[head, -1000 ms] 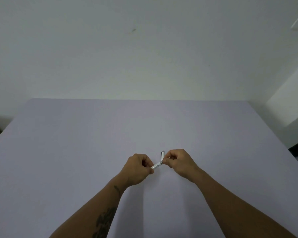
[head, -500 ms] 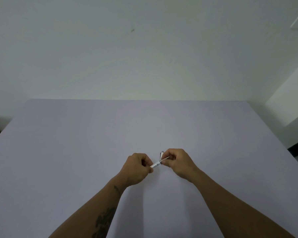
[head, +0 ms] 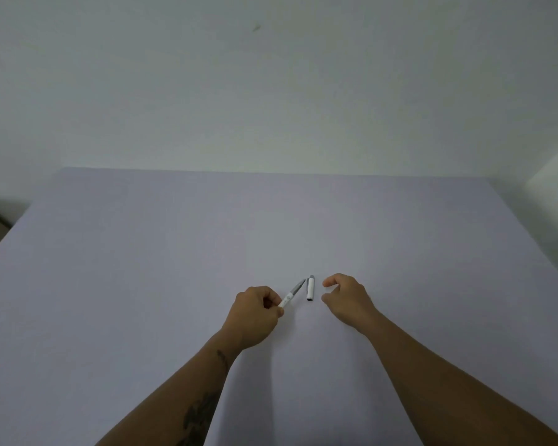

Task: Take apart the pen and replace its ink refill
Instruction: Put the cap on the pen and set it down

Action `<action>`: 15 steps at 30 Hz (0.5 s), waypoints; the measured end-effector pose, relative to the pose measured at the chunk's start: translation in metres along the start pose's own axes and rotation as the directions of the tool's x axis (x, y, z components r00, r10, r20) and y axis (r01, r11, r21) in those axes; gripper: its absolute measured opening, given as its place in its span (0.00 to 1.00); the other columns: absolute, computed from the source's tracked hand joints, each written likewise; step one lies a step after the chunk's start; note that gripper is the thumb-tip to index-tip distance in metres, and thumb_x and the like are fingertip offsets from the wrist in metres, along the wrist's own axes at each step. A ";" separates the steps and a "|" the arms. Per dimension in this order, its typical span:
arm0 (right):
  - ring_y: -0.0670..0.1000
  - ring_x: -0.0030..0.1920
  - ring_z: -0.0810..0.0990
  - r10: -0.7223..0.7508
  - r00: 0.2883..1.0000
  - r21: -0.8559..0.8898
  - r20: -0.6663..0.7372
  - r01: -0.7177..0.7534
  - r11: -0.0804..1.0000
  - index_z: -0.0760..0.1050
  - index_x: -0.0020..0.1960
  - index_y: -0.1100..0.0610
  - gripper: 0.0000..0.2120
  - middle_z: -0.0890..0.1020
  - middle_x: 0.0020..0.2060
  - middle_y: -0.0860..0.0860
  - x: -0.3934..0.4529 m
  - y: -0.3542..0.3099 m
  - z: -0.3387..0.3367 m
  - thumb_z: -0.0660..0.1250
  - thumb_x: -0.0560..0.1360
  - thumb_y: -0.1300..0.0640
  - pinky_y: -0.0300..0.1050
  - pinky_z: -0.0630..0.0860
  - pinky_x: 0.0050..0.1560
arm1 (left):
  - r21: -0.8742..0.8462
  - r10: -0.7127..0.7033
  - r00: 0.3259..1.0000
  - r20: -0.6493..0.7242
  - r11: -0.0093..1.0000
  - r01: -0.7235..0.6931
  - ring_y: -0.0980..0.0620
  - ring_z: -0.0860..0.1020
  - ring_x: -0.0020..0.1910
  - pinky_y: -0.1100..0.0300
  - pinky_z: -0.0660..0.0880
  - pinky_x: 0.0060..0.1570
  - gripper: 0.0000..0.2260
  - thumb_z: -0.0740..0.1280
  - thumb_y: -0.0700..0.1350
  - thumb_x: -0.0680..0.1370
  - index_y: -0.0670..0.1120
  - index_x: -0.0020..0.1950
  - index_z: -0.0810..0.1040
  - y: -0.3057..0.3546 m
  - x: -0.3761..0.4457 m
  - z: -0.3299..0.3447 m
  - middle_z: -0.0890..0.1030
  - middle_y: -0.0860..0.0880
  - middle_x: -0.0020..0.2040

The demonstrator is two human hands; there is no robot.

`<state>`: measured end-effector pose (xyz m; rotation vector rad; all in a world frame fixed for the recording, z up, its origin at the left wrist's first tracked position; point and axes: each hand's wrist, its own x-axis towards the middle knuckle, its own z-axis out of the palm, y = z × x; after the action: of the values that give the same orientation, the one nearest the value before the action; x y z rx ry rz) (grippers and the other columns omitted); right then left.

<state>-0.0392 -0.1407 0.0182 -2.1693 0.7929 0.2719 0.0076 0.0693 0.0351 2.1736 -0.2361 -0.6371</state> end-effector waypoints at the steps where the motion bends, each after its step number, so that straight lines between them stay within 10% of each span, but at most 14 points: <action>1: 0.45 0.42 0.76 0.009 1.000 -0.035 -0.004 -0.009 0.999 0.76 0.60 0.49 0.15 0.77 0.51 0.48 0.006 0.000 0.002 0.66 0.74 0.56 0.37 0.68 0.33 | -0.005 -0.012 1.000 -0.007 1.000 0.012 0.55 0.74 0.29 0.65 0.71 0.31 0.02 0.70 0.42 0.74 0.47 0.42 0.81 -0.001 0.002 0.001 0.79 0.51 0.34; 8: 0.53 0.33 0.73 0.029 0.999 -0.126 -0.017 -0.031 0.991 0.70 0.38 0.56 0.11 0.74 0.33 0.50 0.037 -0.013 0.020 0.64 0.74 0.50 0.43 0.68 0.32 | -0.029 -0.087 0.996 -0.037 0.996 0.086 0.58 0.72 0.27 0.70 0.68 0.26 0.02 0.70 0.43 0.75 0.48 0.42 0.81 -0.008 0.013 0.004 0.79 0.52 0.34; 15: 0.54 0.35 0.75 0.027 1.000 -0.306 0.001 -0.025 0.952 0.69 0.38 0.57 0.08 0.77 0.37 0.51 0.045 -0.021 0.029 0.65 0.72 0.54 0.40 0.65 0.31 | -0.047 -0.119 0.992 -0.039 0.992 0.117 0.58 0.72 0.28 0.70 0.68 0.28 0.04 0.70 0.44 0.74 0.51 0.40 0.81 -0.012 0.019 0.007 0.78 0.54 0.33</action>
<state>0.0112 -0.1290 -0.0074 -2.4475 0.8203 0.4395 0.0198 0.0654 0.0154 2.1674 -0.0707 -0.6566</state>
